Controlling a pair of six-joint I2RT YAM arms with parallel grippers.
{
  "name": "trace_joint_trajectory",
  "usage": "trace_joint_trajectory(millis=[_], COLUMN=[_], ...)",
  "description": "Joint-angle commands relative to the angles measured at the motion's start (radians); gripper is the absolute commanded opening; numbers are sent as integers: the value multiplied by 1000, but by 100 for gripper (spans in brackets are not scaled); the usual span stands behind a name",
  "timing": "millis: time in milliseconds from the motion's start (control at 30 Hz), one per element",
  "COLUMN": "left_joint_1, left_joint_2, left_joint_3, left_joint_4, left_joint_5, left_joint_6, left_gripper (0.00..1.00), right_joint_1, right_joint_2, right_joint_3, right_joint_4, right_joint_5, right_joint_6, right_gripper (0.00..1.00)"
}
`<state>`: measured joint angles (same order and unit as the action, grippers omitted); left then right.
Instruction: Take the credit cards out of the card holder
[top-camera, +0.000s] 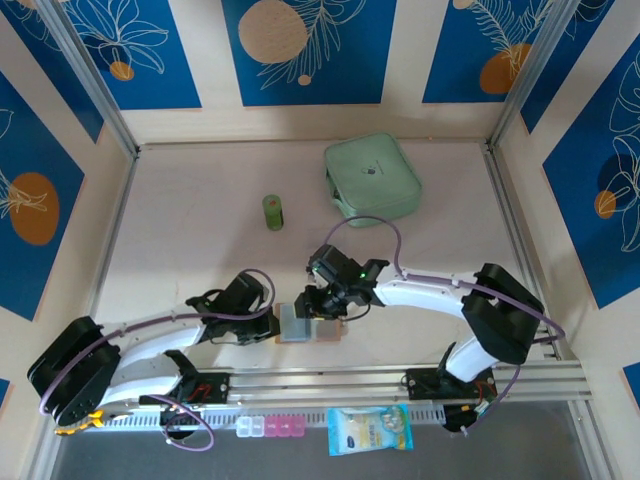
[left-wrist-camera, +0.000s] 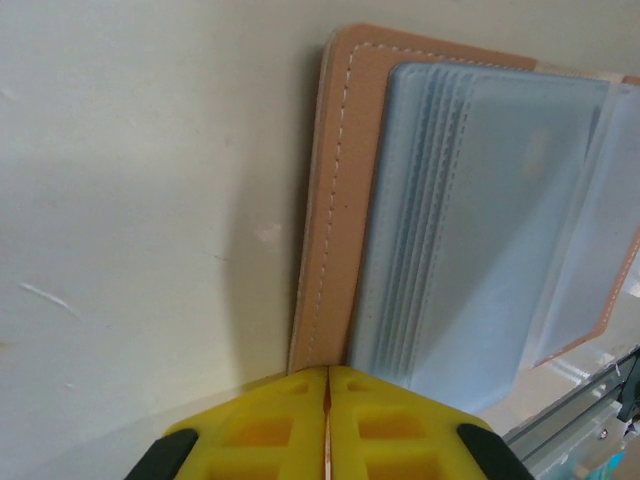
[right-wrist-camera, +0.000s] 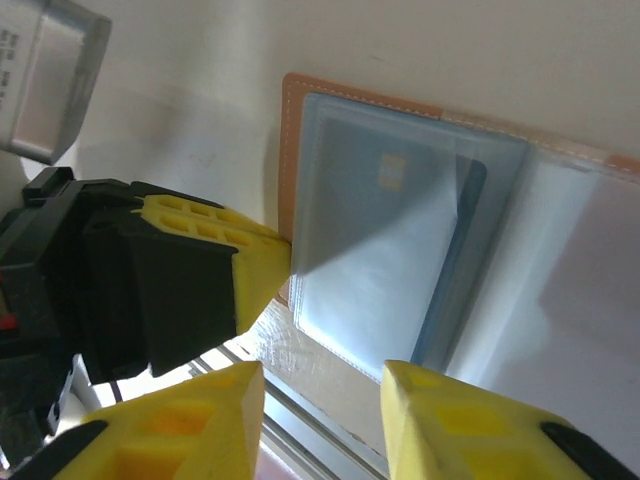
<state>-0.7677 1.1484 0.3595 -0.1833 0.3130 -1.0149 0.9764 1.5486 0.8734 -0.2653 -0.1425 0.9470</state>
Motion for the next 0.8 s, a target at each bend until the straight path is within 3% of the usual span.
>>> trace_joint_trajectory(millis=[0, 333, 767], left_joint_1=[4, 4, 4], left_joint_2=[7, -5, -10], left_joint_3=[-3, -8, -18], left_joint_4=[-10, -28, -43], left_joint_5=[11, 1, -9], left_joint_6=[4, -1, -2], left_gripper=[8, 8, 8], right_joint_1=[13, 26, 37], right_joint_2=[37, 120, 151], right_joint_3=[24, 45, 66], right_joint_4=[41, 77, -34], right_joint_5=[-36, -52, 25], right_joint_6=[28, 29, 4], right_gripper=[39, 34, 32])
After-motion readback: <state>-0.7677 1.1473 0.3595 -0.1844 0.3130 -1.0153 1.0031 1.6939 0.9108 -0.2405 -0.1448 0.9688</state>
